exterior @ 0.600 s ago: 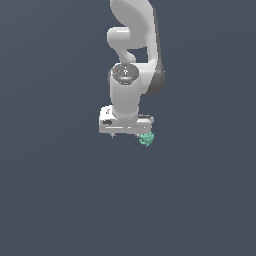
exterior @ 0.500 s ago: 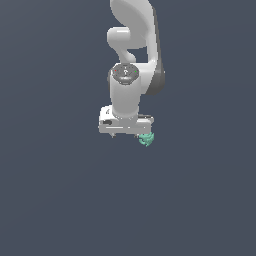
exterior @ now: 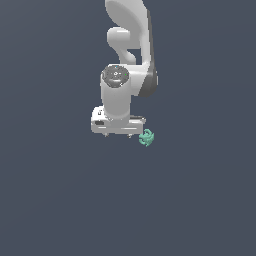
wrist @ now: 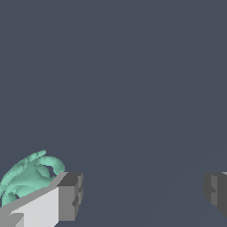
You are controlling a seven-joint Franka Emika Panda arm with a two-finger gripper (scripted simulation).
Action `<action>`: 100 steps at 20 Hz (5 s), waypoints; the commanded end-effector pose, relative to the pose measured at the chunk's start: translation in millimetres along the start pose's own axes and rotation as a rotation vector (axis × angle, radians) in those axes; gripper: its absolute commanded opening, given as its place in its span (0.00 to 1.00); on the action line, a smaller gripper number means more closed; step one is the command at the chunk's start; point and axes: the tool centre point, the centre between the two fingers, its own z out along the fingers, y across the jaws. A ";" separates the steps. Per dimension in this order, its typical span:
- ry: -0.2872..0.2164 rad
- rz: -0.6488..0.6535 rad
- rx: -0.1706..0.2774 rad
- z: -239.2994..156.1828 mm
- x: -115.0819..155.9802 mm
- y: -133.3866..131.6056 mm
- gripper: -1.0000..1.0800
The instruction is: Pick up the object and move it to a goal position.
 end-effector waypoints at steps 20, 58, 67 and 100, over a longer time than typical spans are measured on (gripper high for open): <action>0.020 0.218 0.017 18.4 -15.5 -51.6 0.96; 0.042 0.671 0.060 61.1 -63.6 -140.6 0.96; 0.043 0.674 0.060 98.6 -62.3 -142.4 0.96; 0.043 0.674 0.061 13.0 -48.6 -134.3 0.00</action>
